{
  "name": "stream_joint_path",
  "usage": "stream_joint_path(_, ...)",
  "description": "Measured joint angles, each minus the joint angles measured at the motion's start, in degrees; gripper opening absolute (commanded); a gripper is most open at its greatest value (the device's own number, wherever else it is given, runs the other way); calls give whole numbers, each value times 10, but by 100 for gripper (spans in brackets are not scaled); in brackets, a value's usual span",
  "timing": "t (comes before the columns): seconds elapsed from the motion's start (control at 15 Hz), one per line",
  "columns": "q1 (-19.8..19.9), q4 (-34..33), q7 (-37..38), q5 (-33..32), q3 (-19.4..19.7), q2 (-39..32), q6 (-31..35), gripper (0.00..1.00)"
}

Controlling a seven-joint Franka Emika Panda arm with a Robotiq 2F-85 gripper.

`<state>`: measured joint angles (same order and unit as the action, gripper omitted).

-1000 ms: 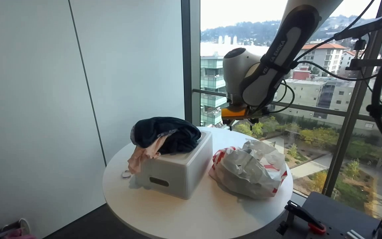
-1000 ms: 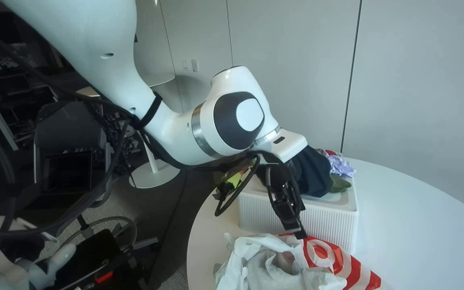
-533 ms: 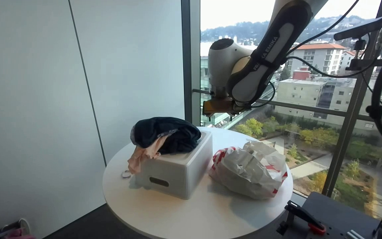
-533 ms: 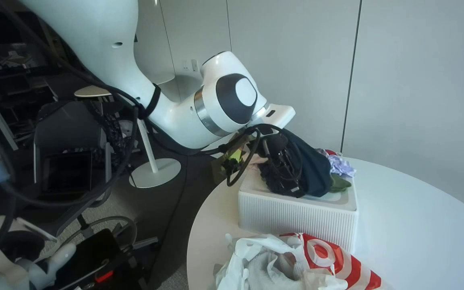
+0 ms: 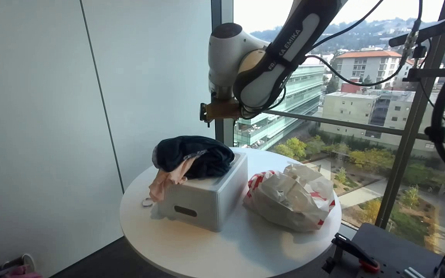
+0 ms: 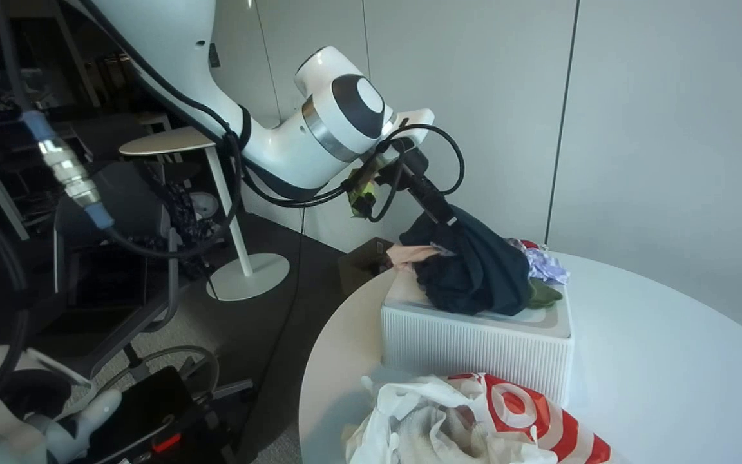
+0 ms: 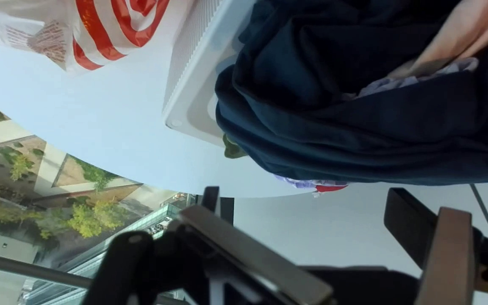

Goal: Put some of the items on the white basket inside the plastic bag

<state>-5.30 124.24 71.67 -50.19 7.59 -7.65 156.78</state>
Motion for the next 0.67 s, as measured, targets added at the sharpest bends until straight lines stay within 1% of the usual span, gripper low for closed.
stream_joint_path(0.13, 0, -19, -17, 14, -2, -19, 1, 100)
stream_joint_path(0.2, 1, -30, -33, 31, -3, -30, 4, 100)
stream_joint_path(0.27, 3, -40, -58, 55, -5, -42, 12, 100)
stream_joint_path(0.4, 21, -55, -147, 134, -24, -65, 43, 100)
stream_joint_path(0.47, 37, -59, -191, 167, -43, -74, 60, 100)
stream_joint_path(0.53, 63, -61, -235, 202, -74, -82, 75, 100)
stream_joint_path(0.67, 117, -69, -323, 273, -140, -93, 81, 100)
